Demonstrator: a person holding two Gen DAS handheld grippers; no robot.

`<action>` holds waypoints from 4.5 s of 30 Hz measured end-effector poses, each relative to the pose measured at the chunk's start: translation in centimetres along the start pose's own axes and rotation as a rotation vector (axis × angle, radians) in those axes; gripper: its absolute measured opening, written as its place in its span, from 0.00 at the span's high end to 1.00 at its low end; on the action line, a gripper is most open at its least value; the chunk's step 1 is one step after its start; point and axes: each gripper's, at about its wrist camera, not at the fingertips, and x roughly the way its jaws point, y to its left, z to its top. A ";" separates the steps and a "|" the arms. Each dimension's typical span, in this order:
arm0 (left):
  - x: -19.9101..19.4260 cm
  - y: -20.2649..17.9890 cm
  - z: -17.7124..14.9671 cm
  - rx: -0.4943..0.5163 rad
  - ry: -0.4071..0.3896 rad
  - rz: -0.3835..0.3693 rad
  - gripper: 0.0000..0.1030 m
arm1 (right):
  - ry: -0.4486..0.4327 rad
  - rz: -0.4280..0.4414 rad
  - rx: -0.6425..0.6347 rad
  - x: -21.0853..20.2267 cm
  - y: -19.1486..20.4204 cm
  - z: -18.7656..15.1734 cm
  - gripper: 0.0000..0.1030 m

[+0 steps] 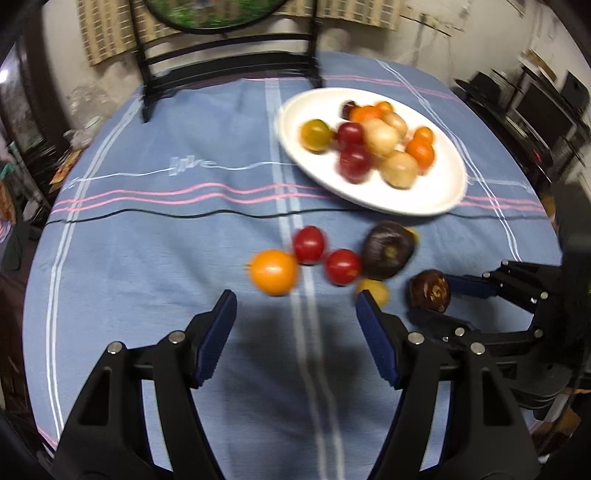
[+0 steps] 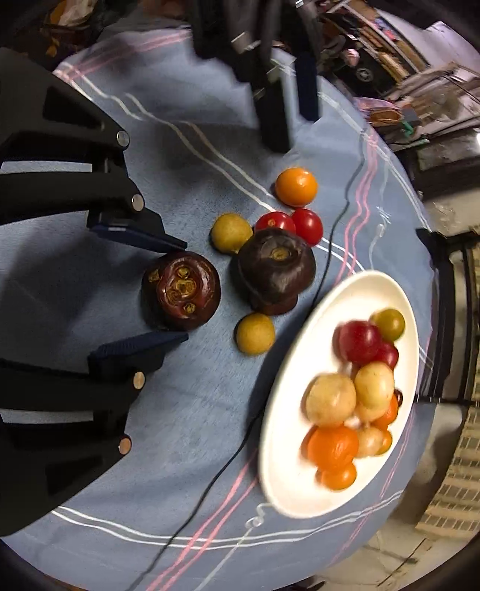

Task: Organize fruits
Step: 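Grasp a yellow-green fruit with the left tool while the right tool grasps a dark brown fruit, then carry the yellow-green and dark brown fruits over the white plate, then lower both fruits onto the white plate and open both tools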

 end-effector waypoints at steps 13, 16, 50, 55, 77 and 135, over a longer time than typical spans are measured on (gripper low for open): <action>6.0 -4.1 -0.2 0.032 0.082 -0.029 0.42 | -0.022 0.007 0.092 -2.9 -2.2 -2.6 0.58; 6.2 -4.3 -0.3 0.037 0.074 -0.044 0.68 | -0.026 0.005 0.093 -3.2 -2.4 -2.7 0.58; -10.5 -5.6 8.6 0.158 -0.335 0.043 0.74 | -0.504 0.006 0.267 -19.6 -3.8 5.8 0.58; -10.9 -5.8 10.7 0.153 -0.362 0.053 0.74 | -0.545 0.026 0.306 -20.4 -4.7 6.9 0.58; -5.5 -5.3 13.5 0.146 -0.273 0.044 0.74 | -0.423 0.000 0.316 -15.1 -6.9 8.3 0.58; 8.1 -3.0 20.2 0.100 -0.138 0.063 0.74 | -0.255 -0.036 0.229 -2.1 -10.6 14.5 0.58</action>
